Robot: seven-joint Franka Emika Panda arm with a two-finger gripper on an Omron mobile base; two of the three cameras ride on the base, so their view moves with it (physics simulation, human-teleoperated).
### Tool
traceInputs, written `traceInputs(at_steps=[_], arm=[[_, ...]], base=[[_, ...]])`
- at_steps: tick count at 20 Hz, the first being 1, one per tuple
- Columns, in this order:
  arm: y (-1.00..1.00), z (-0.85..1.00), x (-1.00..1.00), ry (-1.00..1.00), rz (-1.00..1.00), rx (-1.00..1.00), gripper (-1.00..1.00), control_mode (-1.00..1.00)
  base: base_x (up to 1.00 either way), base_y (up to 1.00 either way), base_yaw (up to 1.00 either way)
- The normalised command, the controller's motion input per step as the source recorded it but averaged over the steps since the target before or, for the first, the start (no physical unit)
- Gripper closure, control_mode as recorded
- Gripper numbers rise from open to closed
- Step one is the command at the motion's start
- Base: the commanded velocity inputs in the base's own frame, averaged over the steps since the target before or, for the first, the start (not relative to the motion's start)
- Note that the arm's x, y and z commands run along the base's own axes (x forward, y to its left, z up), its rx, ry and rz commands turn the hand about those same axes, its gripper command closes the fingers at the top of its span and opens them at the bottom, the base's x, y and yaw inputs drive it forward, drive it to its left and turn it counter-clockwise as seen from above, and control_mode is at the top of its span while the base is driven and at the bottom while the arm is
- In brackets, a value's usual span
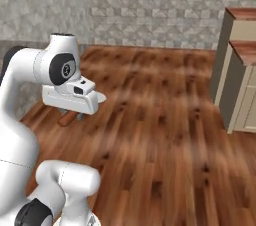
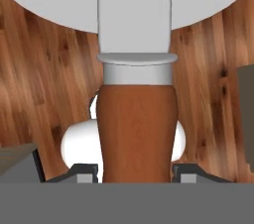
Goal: Take the pizza cutter from the drawer on the left and place it on the dining counter for cutting.
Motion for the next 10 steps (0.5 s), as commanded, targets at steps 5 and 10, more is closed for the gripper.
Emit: traceInputs(at_steps=[5,10], arm=[[0.0,0.0,0.0,0.0,0.0,0.0,1.0,1.0],[0.0,0.0,0.0,0.0,0.0,0.0,1.0,1.0]], base=[[1.0,0.19,0.03],[1.0,0.24,0.02]])
